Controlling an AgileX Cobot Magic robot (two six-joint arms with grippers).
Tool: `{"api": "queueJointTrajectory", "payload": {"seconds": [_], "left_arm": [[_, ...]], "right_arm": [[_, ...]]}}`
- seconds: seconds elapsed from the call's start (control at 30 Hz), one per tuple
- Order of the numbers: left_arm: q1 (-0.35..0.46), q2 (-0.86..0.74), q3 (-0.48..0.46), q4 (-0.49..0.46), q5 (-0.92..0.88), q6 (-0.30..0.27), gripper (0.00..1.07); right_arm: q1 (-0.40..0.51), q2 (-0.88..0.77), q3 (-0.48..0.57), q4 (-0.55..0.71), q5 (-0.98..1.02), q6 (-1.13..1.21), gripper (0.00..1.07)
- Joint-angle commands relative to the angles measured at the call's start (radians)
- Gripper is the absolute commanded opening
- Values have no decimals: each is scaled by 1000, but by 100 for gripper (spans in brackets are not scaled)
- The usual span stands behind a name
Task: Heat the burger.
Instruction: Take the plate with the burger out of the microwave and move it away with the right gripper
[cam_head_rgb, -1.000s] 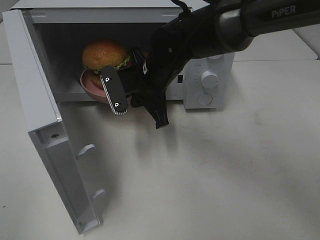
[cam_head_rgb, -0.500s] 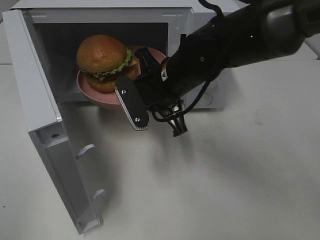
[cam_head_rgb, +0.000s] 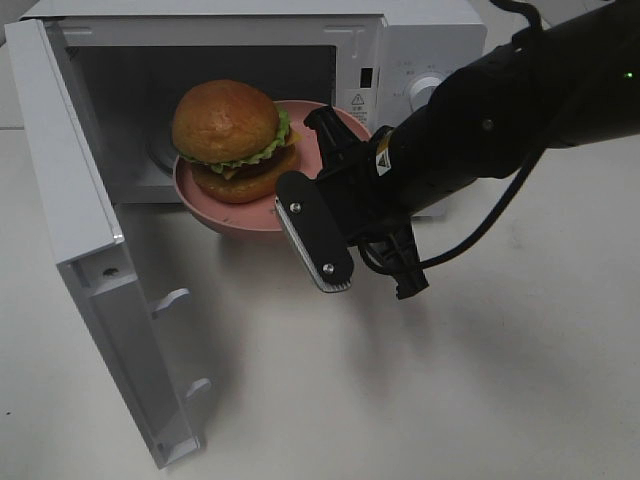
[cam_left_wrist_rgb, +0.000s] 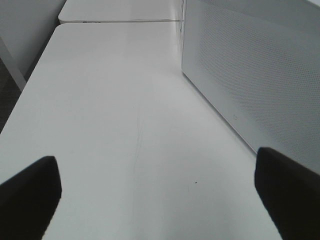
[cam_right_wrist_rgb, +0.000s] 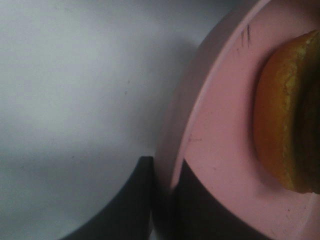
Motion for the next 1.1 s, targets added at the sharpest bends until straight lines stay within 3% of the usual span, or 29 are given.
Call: {"api": "queueJointTrajectory", "payload": {"seconds": [0.03, 1.1], "left_arm": [[1, -20, 3, -2, -9, -8, 100], [1, -20, 3, -2, -9, -8, 100]], "right_arm": [[-18, -50, 12, 33, -56, 20, 0], [-18, -491, 389, 31, 34, 141, 0]]}}
